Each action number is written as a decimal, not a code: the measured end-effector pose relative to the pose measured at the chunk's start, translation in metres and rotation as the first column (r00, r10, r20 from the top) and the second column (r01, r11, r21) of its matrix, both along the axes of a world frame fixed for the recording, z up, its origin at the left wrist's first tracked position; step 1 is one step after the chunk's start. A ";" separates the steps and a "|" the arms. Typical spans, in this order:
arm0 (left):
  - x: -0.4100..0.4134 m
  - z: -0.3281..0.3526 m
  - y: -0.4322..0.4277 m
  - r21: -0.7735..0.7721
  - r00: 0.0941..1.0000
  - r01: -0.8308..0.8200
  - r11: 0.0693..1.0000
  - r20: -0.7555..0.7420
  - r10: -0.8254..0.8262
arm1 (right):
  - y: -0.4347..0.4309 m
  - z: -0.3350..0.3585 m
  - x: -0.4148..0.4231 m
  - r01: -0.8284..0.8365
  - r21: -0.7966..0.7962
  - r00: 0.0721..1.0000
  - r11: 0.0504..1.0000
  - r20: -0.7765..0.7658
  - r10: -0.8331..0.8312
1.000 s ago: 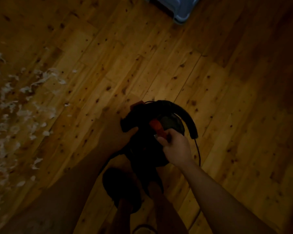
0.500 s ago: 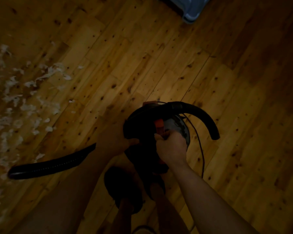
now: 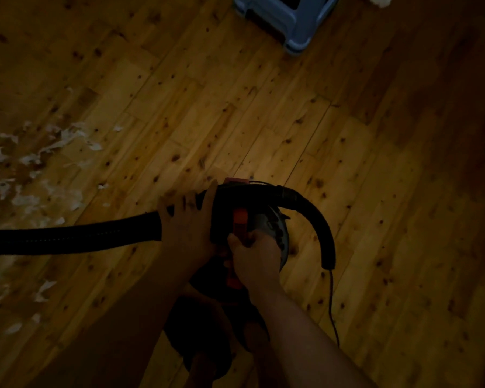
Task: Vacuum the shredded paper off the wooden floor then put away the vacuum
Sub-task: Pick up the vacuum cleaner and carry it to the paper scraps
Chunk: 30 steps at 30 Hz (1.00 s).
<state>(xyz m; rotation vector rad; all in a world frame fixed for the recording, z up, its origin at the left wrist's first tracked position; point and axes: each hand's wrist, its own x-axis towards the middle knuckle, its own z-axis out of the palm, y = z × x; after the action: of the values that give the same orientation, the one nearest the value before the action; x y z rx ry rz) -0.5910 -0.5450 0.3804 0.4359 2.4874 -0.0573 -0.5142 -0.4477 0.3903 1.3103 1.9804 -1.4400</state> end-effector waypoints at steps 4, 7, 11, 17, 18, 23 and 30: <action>0.002 -0.004 0.001 0.014 1.000 -0.024 1.000 -0.001 0.024 | 0.014 0.003 0.006 -0.230 0.047 0.973 0.972 -0.012 0.231; 0.008 -0.001 0.003 0.015 0.999 -0.034 0.999 -0.012 0.035 | 0.021 0.003 0.000 -0.299 0.001 0.954 0.954 -0.021 0.299; -0.021 0.004 -0.008 0.090 0.974 -0.205 0.975 -0.075 0.212 | 0.013 0.007 -0.018 0.096 -0.442 0.989 0.892 -0.058 -0.135; -0.072 0.036 -0.025 0.234 0.963 -0.248 0.940 -0.047 0.266 | 0.001 0.000 -0.006 0.365 -0.363 0.910 0.857 -0.053 -0.411; -0.074 0.041 -0.026 0.261 0.956 -0.263 0.929 -0.062 0.288 | 0.000 0.001 -0.008 0.406 -0.338 0.894 0.849 -0.045 -0.445; -0.090 0.068 -0.023 0.446 0.907 -0.180 0.877 -0.270 0.323 | 0.019 0.006 -0.014 0.626 -0.264 0.764 0.734 0.021 -0.645; -0.104 0.098 -0.046 0.621 0.921 -0.128 0.773 -0.215 0.325 | 0.063 0.051 -0.016 0.753 -0.444 0.613 0.486 0.202 -0.764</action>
<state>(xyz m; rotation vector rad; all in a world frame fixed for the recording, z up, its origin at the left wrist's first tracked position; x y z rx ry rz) -0.6953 -0.5911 0.4787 0.3867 2.8202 0.8515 -0.5303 -0.3850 0.4410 2.0121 0.8394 -2.1475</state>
